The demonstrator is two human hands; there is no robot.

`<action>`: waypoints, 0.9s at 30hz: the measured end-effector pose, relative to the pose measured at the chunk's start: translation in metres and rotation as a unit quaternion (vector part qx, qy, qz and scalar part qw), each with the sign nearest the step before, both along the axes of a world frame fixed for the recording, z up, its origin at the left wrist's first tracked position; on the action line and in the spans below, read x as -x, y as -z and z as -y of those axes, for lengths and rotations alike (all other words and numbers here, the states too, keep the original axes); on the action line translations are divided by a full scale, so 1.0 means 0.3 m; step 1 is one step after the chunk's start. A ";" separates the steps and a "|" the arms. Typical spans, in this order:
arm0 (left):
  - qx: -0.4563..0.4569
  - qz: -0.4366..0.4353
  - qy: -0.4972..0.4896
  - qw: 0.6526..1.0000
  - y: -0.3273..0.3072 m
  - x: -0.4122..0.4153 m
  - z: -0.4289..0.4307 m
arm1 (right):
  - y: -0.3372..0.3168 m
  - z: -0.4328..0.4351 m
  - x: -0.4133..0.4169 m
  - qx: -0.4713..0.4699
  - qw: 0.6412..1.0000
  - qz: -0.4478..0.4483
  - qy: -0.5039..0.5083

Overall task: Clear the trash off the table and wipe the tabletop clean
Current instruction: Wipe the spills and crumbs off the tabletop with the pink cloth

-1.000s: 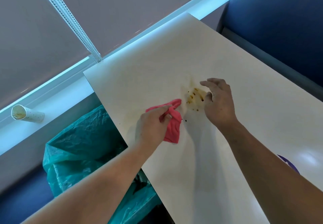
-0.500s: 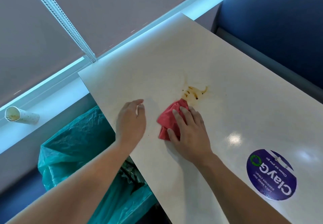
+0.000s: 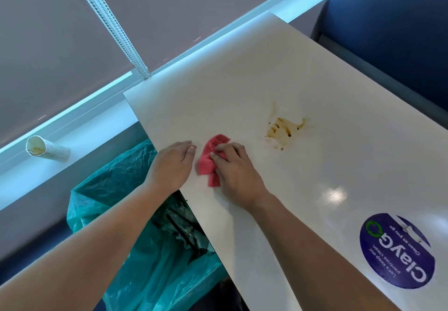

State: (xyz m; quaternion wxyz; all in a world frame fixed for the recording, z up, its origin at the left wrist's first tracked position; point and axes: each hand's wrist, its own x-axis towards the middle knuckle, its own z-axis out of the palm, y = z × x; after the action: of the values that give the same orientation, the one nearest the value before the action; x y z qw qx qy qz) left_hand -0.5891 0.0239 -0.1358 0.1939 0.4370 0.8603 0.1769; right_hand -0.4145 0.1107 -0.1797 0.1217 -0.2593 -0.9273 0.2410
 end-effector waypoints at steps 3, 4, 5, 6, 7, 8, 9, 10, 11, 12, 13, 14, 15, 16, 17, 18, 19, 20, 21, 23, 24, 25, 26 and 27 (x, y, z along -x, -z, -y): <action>0.038 -0.027 0.010 0.999 -0.030 0.084 -0.011 | -0.009 -0.022 0.025 0.019 1.000 -0.011 -0.022; 0.064 -0.039 0.010 0.997 -0.037 0.117 -0.003 | -0.010 -0.024 0.019 0.005 1.000 -0.012 -0.023; 0.094 -0.048 0.016 0.994 -0.040 0.139 0.003 | -0.011 -0.030 0.008 -0.016 1.000 -0.007 -0.020; 0.117 -0.051 0.022 0.992 -0.038 0.159 0.011 | -0.014 -0.038 0.000 -0.035 0.999 0.000 -0.013; 0.127 -0.044 0.021 0.991 -0.036 0.178 0.018 | -0.016 -0.045 0.005 -0.047 0.999 0.006 -0.004; 0.129 -0.030 0.015 0.991 -0.038 0.194 0.020 | -0.017 -0.049 0.018 -0.054 0.998 0.008 0.009; 0.130 -0.015 0.009 0.991 -0.042 0.206 0.016 | -0.015 -0.049 0.036 -0.057 0.998 0.008 0.027; 0.133 -0.004 0.003 0.991 -0.045 0.215 0.011 | -0.013 -0.044 0.059 -0.055 0.997 0.006 0.045; 0.137 0.004 0.003 0.991 -0.050 0.224 0.008 | -0.011 -0.033 0.088 -0.048 0.997 0.003 0.058; 0.144 0.007 0.010 0.989 -0.054 0.230 0.011 | -0.010 -0.015 0.118 -0.037 0.997 0.003 0.062; 0.152 0.006 0.019 0.988 -0.058 0.233 0.018 | -0.012 0.011 0.149 -0.027 0.998 0.005 0.057; 0.159 0.001 0.029 0.987 -0.060 0.237 0.026 | -0.013 0.047 0.179 -0.021 0.999 0.007 0.042; 0.168 -0.006 0.040 0.985 -0.062 0.238 0.031 | -0.013 0.088 0.202 -0.017 1.000 0.007 0.024; 0.177 -0.016 0.052 0.983 -0.064 0.237 0.032 | -0.013 0.136 0.215 -0.016 1.000 0.004 0.004; 0.185 -0.025 0.064 0.980 -0.067 0.237 0.034 | -0.012 0.185 0.218 -0.017 1.000 0.001 -0.014; 0.192 -0.033 0.075 0.978 -0.068 0.235 0.033 | -0.006 0.227 0.206 -0.022 0.999 -0.004 -0.026; 0.198 -0.037 0.083 0.976 -0.069 0.230 0.032 | 0.003 0.263 0.180 -0.029 0.999 -0.010 -0.038; 0.204 -0.037 0.089 0.974 -0.070 0.226 0.033 | 0.015 0.293 0.147 -0.034 0.998 -0.015 -0.052; 0.209 -0.037 0.094 0.973 -0.070 0.221 0.034 | 0.026 0.314 0.110 -0.039 0.997 -0.020 -0.070; 0.216 -0.044 0.099 0.970 -0.071 0.219 0.042 | 0.038 0.317 0.067 -0.039 0.994 -0.031 -0.097; 0.216 -0.048 0.099 0.970 -0.071 0.221 0.043 | 0.040 0.300 0.072 -0.041 0.994 -0.034 -0.098; 0.216 -0.050 0.098 0.970 -0.071 0.225 0.042 | 0.039 0.279 0.096 -0.044 0.994 -0.034 -0.089; 0.214 -0.052 0.098 0.971 -0.070 0.227 0.041 | 0.033 0.254 0.132 -0.043 0.996 -0.034 -0.066; 0.210 -0.056 0.099 0.971 -0.068 0.229 0.040 | 0.028 0.225 0.177 -0.036 0.998 -0.032 -0.031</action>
State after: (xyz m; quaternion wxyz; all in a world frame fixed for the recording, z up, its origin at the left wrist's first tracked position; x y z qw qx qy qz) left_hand -0.6578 0.0120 -0.1155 0.2498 0.4784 0.8403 -0.0525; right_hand -0.4676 0.0431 -0.1880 0.1529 -0.2186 -0.9385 0.2193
